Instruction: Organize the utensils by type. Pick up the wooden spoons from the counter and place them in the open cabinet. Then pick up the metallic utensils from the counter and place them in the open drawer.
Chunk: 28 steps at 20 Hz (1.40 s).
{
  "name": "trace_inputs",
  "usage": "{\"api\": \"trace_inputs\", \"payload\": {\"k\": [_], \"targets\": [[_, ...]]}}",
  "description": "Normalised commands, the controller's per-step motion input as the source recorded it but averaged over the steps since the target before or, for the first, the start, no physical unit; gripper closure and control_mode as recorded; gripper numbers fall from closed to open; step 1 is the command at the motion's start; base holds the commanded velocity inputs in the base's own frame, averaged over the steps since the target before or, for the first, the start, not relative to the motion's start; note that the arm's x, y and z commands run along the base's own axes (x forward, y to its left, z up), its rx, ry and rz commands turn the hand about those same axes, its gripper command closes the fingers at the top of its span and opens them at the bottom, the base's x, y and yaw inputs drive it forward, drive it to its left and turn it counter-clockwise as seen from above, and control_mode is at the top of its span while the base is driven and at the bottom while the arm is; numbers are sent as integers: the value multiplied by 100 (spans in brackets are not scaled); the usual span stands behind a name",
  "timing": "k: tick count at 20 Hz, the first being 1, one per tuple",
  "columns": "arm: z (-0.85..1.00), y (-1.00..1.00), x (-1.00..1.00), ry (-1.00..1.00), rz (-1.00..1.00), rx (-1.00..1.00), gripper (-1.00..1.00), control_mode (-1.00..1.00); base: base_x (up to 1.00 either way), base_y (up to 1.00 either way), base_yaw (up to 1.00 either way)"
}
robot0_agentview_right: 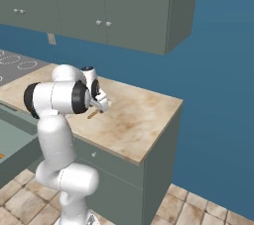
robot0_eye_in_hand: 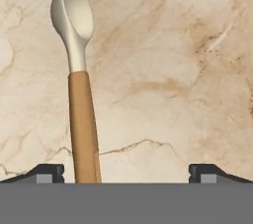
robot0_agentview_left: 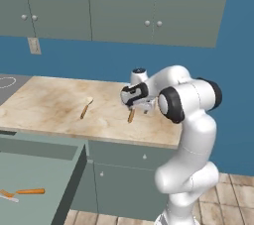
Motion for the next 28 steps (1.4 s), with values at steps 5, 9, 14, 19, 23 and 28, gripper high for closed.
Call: {"api": "trace_inputs", "payload": {"k": [5, 9, 14, 19, 23, 28], "targets": [[-40, 0, 20, -1, 0, 0, -100, -100, 0, 0, 0], [-25, 0, 23, -3, 0, 0, -100, -100, 0, 0, 0], [-26, 0, 25, -3, 0, 0, -100, -100, 0, 0, 0], [-34, 3, 25, -1, 0, 0, -100, -100, 0, 0, 0], [-34, 4, 15, 0, 0, 0, -100, -100, 0, 0, 0], [-30, 0, 4, 0, 0, 0, -100, -100, 0, 0, 0]]}}
